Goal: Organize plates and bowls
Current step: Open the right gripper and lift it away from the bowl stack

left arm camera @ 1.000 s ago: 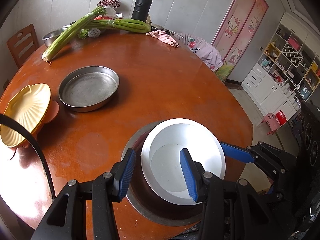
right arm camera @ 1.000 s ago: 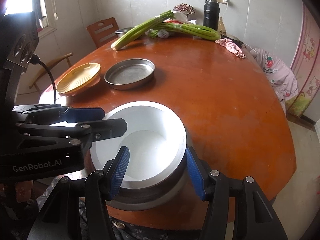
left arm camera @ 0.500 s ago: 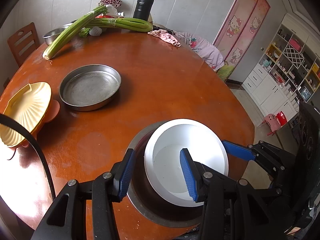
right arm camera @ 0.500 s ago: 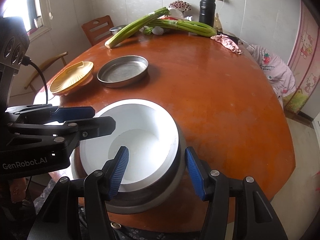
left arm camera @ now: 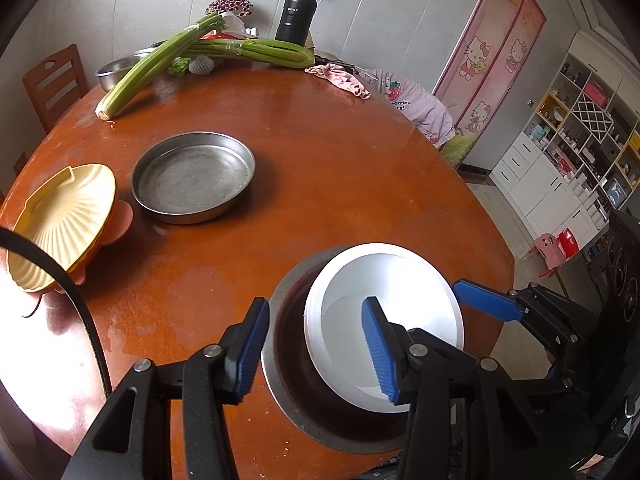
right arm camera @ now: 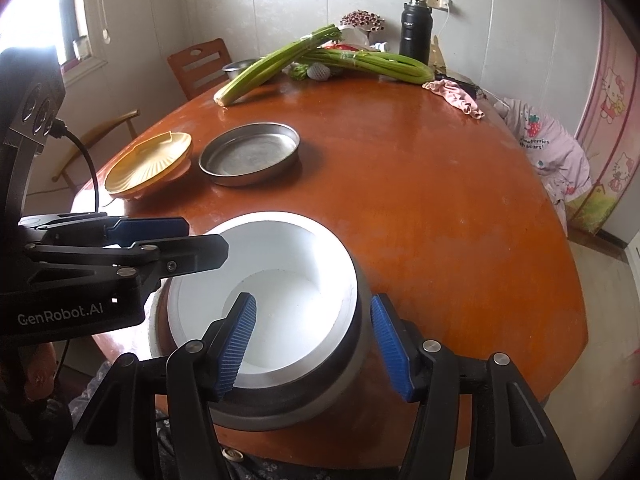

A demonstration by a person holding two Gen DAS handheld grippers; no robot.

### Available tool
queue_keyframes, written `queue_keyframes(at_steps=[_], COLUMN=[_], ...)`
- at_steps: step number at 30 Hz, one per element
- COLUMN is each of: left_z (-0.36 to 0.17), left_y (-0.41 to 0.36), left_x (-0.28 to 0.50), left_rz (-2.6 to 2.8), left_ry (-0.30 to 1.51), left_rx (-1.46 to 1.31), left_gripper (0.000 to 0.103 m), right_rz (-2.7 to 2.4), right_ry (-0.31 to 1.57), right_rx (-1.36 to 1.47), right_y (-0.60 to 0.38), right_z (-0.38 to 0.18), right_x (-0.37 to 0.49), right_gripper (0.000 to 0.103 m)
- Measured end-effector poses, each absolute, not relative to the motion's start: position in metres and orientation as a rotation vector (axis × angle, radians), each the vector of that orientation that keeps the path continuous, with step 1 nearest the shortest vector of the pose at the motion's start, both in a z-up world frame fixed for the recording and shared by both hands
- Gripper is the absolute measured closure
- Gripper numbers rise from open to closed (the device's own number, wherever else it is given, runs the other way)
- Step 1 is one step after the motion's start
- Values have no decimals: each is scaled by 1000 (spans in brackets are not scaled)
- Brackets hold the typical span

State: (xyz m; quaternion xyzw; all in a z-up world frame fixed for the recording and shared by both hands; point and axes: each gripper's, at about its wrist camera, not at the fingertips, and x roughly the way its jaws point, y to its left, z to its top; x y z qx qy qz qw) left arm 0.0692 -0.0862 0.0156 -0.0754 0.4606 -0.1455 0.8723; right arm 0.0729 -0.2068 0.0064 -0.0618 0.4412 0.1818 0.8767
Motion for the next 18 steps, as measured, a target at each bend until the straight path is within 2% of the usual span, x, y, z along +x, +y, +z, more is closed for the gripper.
queue_keyframes(at_steps=[3,18], left_z=[18,25], left_y=[-85,-72], left_x=[69,74], left_rz=[-282,-242], left_ry=[955,936], left_rx=[-152,-152], left_gripper=[44,43], right_rz=[378,360], right_ry=[913,859], right_rx=[-130,-133], right_y=[-207,-205], right_z=[7,21], right_x=[72,75], right_gripper=[38,35])
